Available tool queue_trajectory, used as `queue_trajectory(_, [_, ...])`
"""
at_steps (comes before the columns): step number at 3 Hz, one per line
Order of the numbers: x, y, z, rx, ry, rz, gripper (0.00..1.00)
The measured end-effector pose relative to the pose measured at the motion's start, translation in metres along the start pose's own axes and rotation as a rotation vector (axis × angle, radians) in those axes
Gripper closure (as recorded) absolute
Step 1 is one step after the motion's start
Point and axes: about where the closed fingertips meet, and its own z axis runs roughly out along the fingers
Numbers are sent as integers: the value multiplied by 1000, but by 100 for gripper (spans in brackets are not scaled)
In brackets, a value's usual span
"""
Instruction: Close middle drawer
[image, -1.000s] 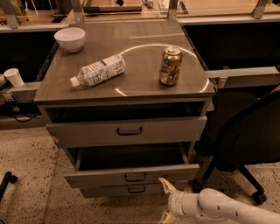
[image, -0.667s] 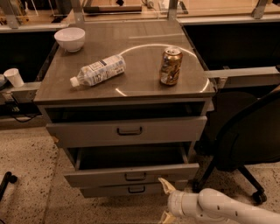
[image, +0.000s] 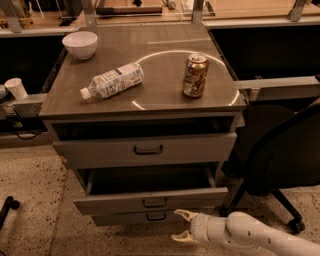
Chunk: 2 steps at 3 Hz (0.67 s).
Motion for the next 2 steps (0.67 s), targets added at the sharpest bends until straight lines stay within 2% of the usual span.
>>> queue_trajectory(1, [7,-10,-17,41,-2,11,65])
queue_trajectory(2, [16,-32,-8,80,33,34,89])
